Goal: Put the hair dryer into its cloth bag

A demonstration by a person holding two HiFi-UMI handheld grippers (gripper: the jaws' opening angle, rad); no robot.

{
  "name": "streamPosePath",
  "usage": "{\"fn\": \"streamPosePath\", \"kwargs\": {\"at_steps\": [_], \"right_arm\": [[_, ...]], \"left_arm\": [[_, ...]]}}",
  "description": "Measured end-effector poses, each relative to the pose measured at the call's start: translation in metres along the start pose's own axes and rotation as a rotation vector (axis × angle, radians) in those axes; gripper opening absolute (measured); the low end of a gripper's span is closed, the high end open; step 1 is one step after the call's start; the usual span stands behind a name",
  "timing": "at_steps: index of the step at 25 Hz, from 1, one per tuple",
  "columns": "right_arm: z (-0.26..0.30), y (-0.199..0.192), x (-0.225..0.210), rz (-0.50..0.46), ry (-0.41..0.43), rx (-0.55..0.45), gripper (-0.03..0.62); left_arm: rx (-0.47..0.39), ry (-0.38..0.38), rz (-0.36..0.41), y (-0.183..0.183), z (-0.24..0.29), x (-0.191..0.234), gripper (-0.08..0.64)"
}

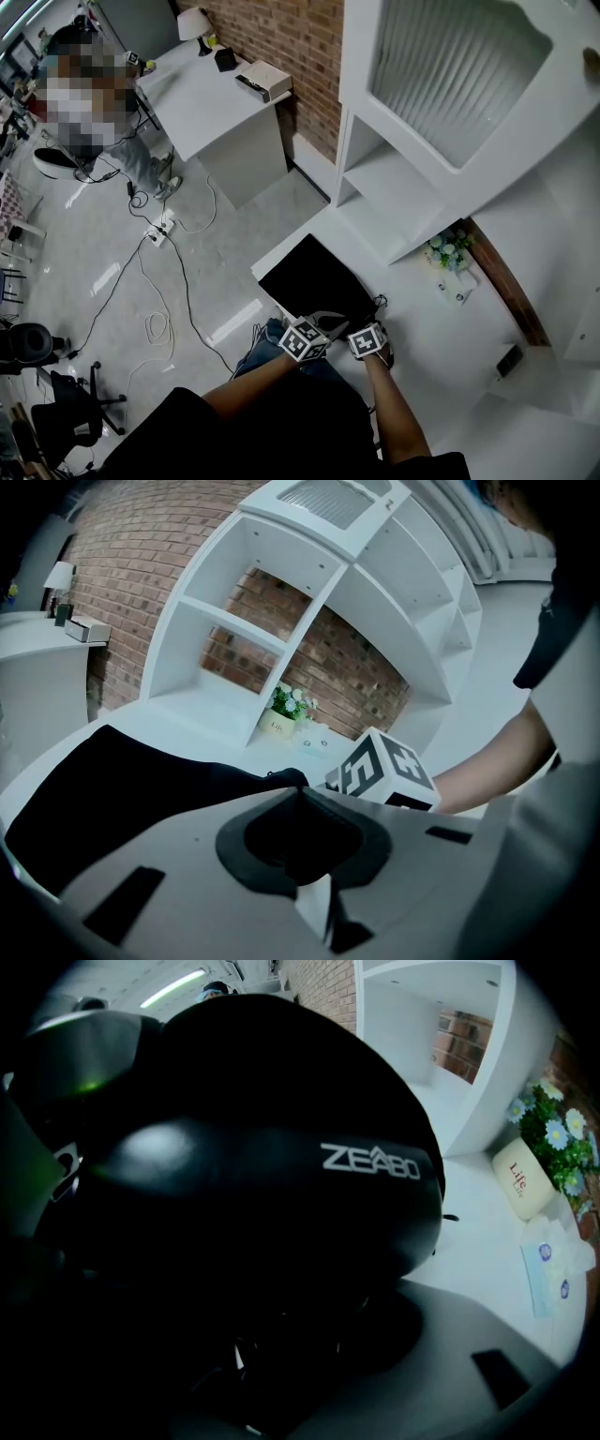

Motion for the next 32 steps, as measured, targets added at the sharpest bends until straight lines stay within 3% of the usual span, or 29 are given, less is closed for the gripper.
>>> {"fn": "streamPosePath", "kwargs": {"at_steps": [4, 13, 28, 32], "right_arm": [[-0.004, -0.004, -0.001, 0.004, 0.004, 0.029, 0.278], [-0.003, 0.000, -0.001, -0.003, -0.009, -0.034, 0.285], [-0.005, 0.000, -0.001, 0.013, -0.022, -0.052, 0.294], [-0.007, -0.002, -0.004, 0.024, -0.008, -0.059, 0.330]], "left_arm": [[-0.006, -0.007, -0.012, -0.001, 0.002, 0.000, 0.028], [-0.013, 0.006, -0.008, 0.001, -0.001, 0.001, 0.028], [0.040, 0.018, 0.044, -0.007, 0.003, -0.011, 0.028], [0.032, 0.019, 0.056, -0.005, 0.004, -0.011, 0.028]]}}
Point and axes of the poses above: the fingertips, and each gripper's own axes: z forward along the fingers, x to its left, y out of its top, the point moved 3 cm from there along -z, backward along the fingers, and after that the axes turned 11 degrees about -x, right-handed, at the moved point
